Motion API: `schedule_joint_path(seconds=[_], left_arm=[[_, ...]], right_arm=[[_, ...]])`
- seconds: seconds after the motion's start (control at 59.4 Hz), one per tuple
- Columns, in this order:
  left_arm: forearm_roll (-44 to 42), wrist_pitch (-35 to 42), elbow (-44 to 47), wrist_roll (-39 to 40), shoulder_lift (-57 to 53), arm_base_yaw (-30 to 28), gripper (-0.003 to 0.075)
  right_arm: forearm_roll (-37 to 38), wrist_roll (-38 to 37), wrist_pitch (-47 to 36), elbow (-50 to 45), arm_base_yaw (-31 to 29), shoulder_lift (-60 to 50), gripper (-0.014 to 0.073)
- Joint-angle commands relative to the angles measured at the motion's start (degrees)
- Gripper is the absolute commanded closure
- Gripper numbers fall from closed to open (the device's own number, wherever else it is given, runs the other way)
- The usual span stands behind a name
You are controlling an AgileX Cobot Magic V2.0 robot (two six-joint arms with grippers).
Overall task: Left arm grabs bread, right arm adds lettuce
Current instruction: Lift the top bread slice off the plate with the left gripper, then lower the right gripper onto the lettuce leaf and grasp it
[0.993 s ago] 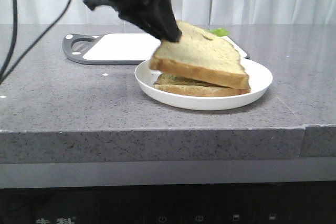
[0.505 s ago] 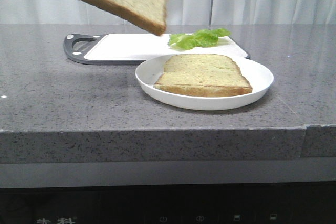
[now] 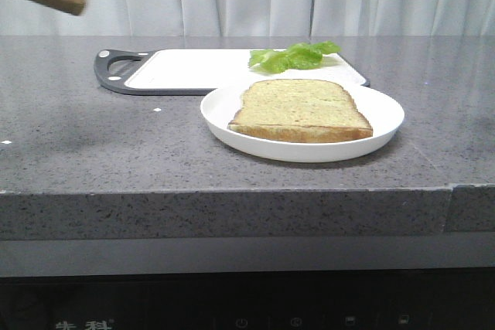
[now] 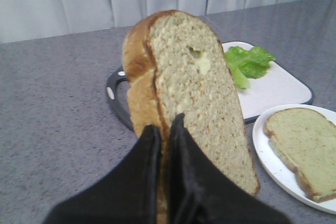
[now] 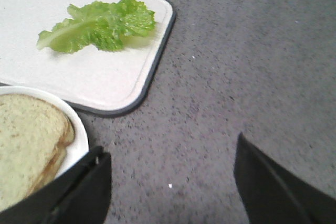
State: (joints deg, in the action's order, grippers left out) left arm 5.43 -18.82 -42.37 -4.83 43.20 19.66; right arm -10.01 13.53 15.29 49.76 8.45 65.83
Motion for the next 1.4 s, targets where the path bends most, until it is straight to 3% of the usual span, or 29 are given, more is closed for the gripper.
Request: schedule_joint_path(seconds=[0.0, 0.253, 0.572, 0.842, 0.909, 0.96, 1.162, 1.196, 1.381], left_arm=[[0.15, 4.41, 0.28, 0.5, -3.69, -2.46, 0.0741], [0.15, 1.66, 0.83, 0.5, -7.13, -7.41, 0.0741], [0.17, 1.64, 0.83, 0.5, -7.13, -7.39, 0.0741], [0.17, 1.64, 0.83, 0.5, -7.13, -7.39, 0.0741], [0.17, 1.64, 0.83, 0.5, -7.13, -7.39, 0.0741], [0.17, 1.64, 0.83, 0.5, -7.13, -7.39, 0.0741], [0.17, 1.54, 0.83, 0.5, -7.13, -7.39, 0.0741], [0.17, 1.54, 0.83, 0.5, -7.13, -7.39, 0.0741], [0.17, 1.54, 0.83, 0.5, -7.13, -7.39, 0.0741]], right_arm=[[0.23, 1.44, -4.33, 7.71, 1.1, 5.56, 0.0005], [0.28, 8.04, -0.28, 25.43, 3.81, 22.93, 0.0004], [0.28, 10.87, 7.6, 47.42, 6.68, 43.01, 0.0004], [0.42, 10.87, 10.85, 56.06, 6.63, 50.83, 0.0015], [0.42, 10.87, 10.79, 56.21, 6.63, 51.2, 0.0077], [0.42, 10.87, 10.85, 56.21, 6.63, 51.27, 0.0174], [0.42, 10.87, 12.01, 56.21, 6.63, 51.27, 0.0639], [0.36, 10.87, 12.24, 56.21, 6.63, 51.27, 0.0673], [0.36, 10.87, 12.75, 56.21, 6.63, 49.95, 0.0654]])
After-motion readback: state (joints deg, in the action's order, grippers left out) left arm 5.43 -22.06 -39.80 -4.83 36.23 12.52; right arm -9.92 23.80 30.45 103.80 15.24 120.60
